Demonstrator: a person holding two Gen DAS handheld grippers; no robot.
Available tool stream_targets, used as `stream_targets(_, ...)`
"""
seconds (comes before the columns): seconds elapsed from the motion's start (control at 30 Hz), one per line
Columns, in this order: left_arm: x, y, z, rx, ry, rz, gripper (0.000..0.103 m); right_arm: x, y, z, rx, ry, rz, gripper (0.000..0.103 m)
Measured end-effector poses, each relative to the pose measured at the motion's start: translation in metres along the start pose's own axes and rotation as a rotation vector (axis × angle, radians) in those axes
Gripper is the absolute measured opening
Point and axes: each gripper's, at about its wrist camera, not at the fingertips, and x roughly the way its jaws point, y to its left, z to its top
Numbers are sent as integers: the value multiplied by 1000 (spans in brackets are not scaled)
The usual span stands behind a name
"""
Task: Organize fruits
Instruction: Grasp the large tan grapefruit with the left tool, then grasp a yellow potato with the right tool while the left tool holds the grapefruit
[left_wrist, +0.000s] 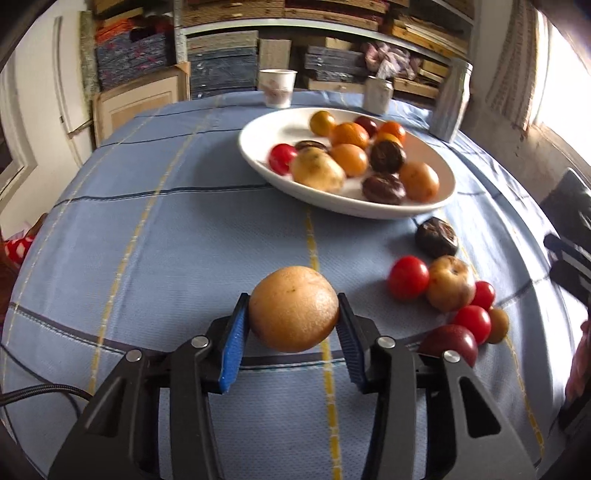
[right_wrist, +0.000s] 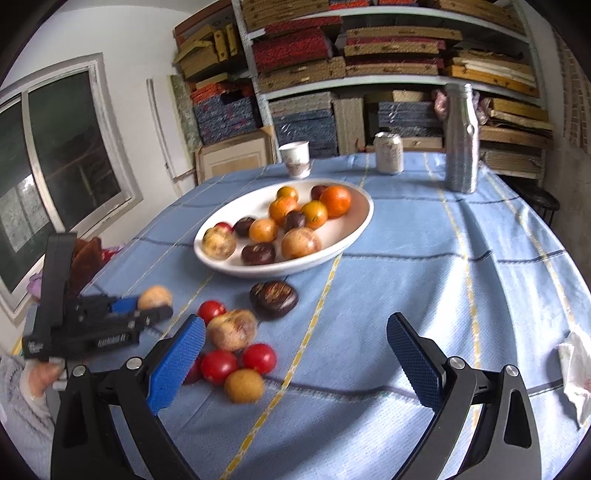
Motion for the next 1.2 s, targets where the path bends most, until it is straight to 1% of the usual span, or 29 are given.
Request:
stream_targets(0.17, -1, -2, 0, 8, -3, 7, 45, -5, 13, -15, -60, 58, 52, 99)
stream_targets(0.23, -1, -3, 0, 13, -1, 7, 45, -6, 22, -20, -102, 78, 70, 95)
stream_targets(0.3, 0, -3, 1, 12, 1, 7, 45, -2, 30, -24, -140, 112, 78, 79)
stream_targets(0.33, 1, -3, 1, 13, 4, 6, 45, 2, 34, -26, -157, 138, 74, 74)
stream_targets(0.37, 1, -4, 1, 14, 5, 8, 45, 6, 37, -27, -170, 158, 70, 64)
stream_targets(0.4, 1, -4, 0, 17, 5, 8, 45, 10, 40, -28, -183, 179, 67, 59)
stream_targets(0.47, 1, -5, 0, 21, 6, 7, 45, 15, 45, -30, -202, 204, 65, 56)
stream_targets(0.57, 2, -7, 0, 27, 11, 8, 45, 15, 48, -33, -214, 214, 60, 49)
stream_targets(0.73, 5, -9, -1, 37, 24, 5, 45, 26, 49, -35, -216, 268, 59, 46)
stream_targets(0.83, 7, -10, -1, 41, 30, 3, 45, 26, 45, -33, -187, 267, 74, 43)
stream_targets(0.93, 10, -10, -1, 42, 45, -6, 45, 28, 38, -30, -145, 268, 89, 34)
stream_targets(0.97, 11, -10, -2, 42, 49, -8, 45, 29, 37, -30, -135, 269, 96, 30)
stream_targets(1.13, 12, -9, -2, 40, 51, -12, 45, 29, 32, -29, -100, 269, 128, 30)
stream_targets(1.2, 9, -8, -2, 35, 39, -10, 45, 28, 31, -27, -94, 259, 137, 30)
